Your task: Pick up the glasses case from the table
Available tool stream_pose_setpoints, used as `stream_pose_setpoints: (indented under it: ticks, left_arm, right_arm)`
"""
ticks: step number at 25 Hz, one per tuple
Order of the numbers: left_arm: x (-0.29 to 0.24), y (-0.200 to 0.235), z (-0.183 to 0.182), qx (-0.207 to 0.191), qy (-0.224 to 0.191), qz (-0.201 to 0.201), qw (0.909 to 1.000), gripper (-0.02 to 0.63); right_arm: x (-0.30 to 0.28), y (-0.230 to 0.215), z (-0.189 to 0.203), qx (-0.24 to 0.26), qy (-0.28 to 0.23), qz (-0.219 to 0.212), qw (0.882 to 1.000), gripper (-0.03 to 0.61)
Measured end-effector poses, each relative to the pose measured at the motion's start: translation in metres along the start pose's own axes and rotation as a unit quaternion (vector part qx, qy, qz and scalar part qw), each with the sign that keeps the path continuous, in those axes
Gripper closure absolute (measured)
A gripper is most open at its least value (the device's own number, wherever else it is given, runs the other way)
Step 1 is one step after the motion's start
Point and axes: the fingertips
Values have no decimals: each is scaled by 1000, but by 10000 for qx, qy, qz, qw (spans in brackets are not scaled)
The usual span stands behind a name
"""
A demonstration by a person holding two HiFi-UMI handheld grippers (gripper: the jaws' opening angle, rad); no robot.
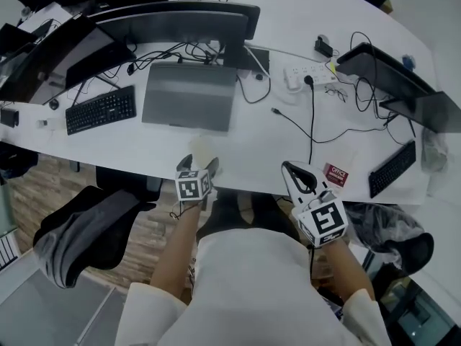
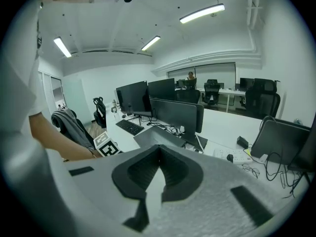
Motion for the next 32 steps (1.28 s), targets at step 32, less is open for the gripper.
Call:
stream_pose_setpoints:
  ticks: [32]
  left_arm:
    - [-69,46,55,874,435,-909,9911,298]
  right_arm:
    - [-50,8,59,-329,600,-324,9971,580]
Point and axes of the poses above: the fingertips, and each gripper's own axes: x backward along the fingers, y to its left, z out of its underside, and after that the axes turned 3 degrees about x, right-handed
